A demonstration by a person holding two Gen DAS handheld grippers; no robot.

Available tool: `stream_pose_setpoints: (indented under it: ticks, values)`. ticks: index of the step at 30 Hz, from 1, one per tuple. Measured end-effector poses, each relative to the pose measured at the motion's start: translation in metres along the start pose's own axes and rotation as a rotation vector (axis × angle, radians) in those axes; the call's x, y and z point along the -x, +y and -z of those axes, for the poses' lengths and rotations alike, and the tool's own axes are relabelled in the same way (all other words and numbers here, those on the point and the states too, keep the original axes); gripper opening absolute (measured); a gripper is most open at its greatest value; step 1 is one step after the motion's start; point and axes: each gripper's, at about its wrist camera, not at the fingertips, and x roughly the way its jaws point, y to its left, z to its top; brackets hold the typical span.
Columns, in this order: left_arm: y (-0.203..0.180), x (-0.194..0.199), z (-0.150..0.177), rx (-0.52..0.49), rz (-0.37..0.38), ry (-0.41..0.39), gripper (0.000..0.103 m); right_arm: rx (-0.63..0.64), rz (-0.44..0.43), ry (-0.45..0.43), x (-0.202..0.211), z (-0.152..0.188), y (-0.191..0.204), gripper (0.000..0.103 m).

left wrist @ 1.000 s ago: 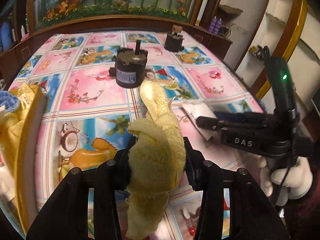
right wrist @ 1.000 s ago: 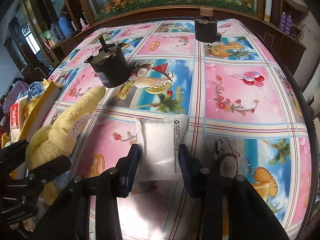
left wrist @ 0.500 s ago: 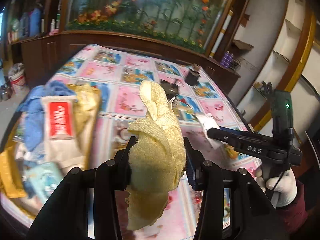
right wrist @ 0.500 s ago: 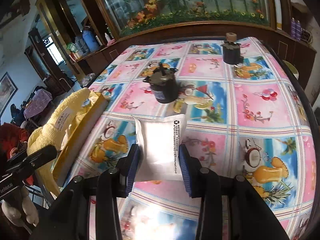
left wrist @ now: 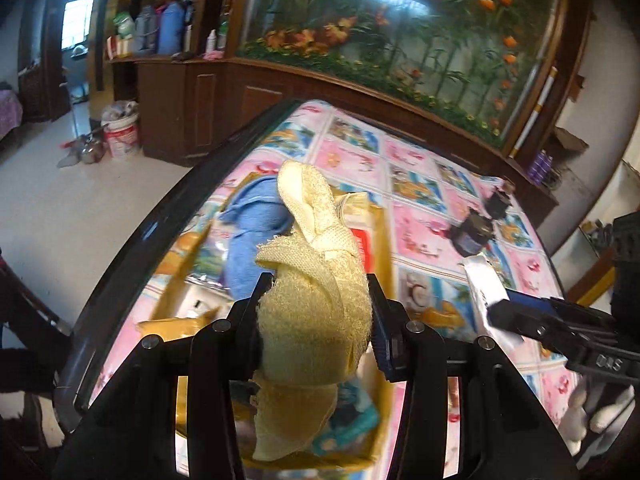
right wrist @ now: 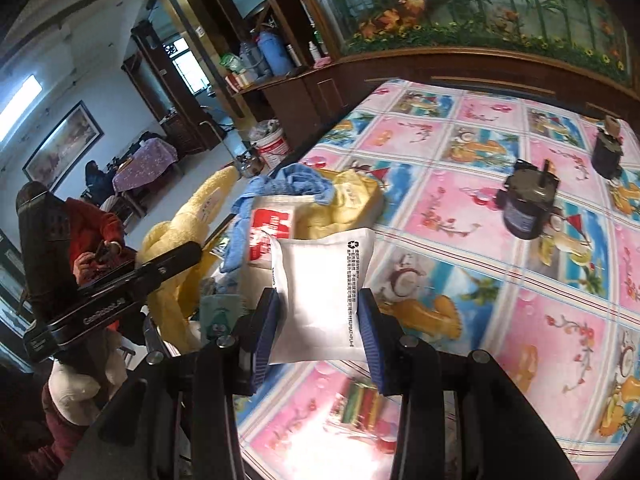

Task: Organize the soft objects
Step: 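Carry both to the box and release the towel and white bag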

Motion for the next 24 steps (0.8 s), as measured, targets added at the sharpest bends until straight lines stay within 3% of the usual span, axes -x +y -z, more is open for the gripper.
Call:
stream_pose_setpoints:
  ticks: [9,15,21,24]
  values:
    - [0.041,-0.04,0.003,0.146,-0.002,0.07,0.044,-0.032,-0.138,0.106,-0.067,-0.017,0.035,0.04]
    - [0.049,-0.026,0.004,0.206,0.044,0.005,0.044,-0.072,-0.128,0.165,-0.105,-0.02,0.03,0.039]
    - [0.043,-0.006,0.004,0.212,0.071,-0.07,0.044,-0.09,-0.076,0.186,-0.124,-0.017,0.021,0.039]
    - [0.036,0.005,0.005,0.197,0.072,-0.106,0.044,-0.099,-0.092,0.184,-0.125,-0.015,0.02,0.04]
